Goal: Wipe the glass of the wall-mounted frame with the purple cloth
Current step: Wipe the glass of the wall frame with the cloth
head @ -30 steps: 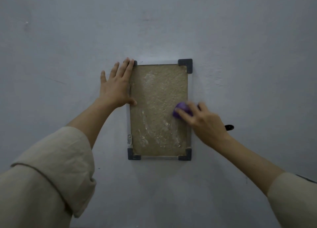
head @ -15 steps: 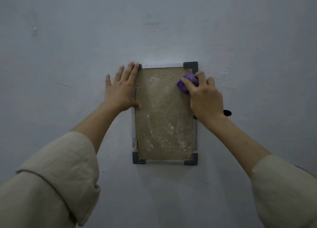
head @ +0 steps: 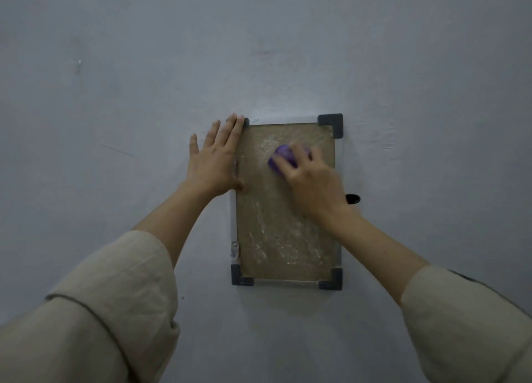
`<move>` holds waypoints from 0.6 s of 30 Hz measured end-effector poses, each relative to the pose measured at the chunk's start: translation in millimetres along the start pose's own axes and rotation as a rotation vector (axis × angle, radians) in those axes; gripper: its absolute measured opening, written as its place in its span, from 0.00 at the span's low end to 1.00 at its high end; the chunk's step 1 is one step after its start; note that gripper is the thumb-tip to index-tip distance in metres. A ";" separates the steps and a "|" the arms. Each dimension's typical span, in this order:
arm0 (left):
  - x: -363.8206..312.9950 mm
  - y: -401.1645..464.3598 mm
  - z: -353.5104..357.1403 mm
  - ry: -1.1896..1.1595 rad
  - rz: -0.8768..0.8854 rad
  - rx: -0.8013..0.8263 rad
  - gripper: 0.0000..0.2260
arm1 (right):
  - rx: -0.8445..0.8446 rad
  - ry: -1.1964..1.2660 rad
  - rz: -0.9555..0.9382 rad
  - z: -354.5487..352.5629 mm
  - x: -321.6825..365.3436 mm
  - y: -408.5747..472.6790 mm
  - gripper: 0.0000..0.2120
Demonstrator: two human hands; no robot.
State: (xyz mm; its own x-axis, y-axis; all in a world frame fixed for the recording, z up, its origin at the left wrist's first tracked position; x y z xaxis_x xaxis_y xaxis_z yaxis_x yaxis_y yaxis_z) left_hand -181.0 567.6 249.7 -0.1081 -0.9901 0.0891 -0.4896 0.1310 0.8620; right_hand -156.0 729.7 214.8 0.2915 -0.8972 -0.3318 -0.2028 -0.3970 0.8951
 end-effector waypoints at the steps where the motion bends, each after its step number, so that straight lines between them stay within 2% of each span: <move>1: 0.0 0.3 0.0 0.007 0.004 -0.004 0.56 | 0.019 0.010 -0.073 2.6 3.8 -1.1 0.20; 3: 0.6 0.5 0.0 0.011 0.015 -0.008 0.56 | -0.027 0.035 0.010 -1.7 -8.1 11.6 0.19; 6: 2.8 0.2 0.3 0.022 0.024 -0.019 0.56 | -0.134 0.023 0.339 -10.2 -24.8 24.9 0.20; 8: 3.5 0.7 0.4 0.025 0.031 -0.023 0.57 | -0.108 0.017 0.268 -6.4 -6.3 25.7 0.20; 11: 5.1 1.5 0.5 0.043 0.045 -0.025 0.57 | -0.012 0.025 -0.053 6.0 21.5 17.3 0.19; 12: 6.0 1.6 0.4 0.046 0.053 -0.029 0.58 | -0.020 0.039 -0.053 4.5 16.9 19.8 0.19; 16: 8.1 1.5 0.2 0.053 0.081 -0.038 0.58 | -0.146 0.031 0.296 -9.9 -11.4 37.5 0.19; 18: 9.6 1.9 0.7 0.047 0.098 -0.027 0.59 | -0.121 0.018 0.243 -7.7 4.6 36.1 0.18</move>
State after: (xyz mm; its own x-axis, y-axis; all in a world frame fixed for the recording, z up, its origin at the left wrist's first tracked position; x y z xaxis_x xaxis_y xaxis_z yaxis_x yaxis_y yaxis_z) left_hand -183.6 558.4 251.8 -0.1134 -0.9739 0.1967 -0.4554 0.2269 0.8609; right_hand -154.8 712.8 247.9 0.2649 -0.9593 -0.0982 -0.1566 -0.1433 0.9772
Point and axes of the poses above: each hand's wrist, its own y-axis towards the middle knuckle, its own z-axis out of the palm, x = y × z, the point moved 5 cm from there along y, towards the middle knuckle, and after that the axes turned 8 degrees about -x, right-handed, at the moved point
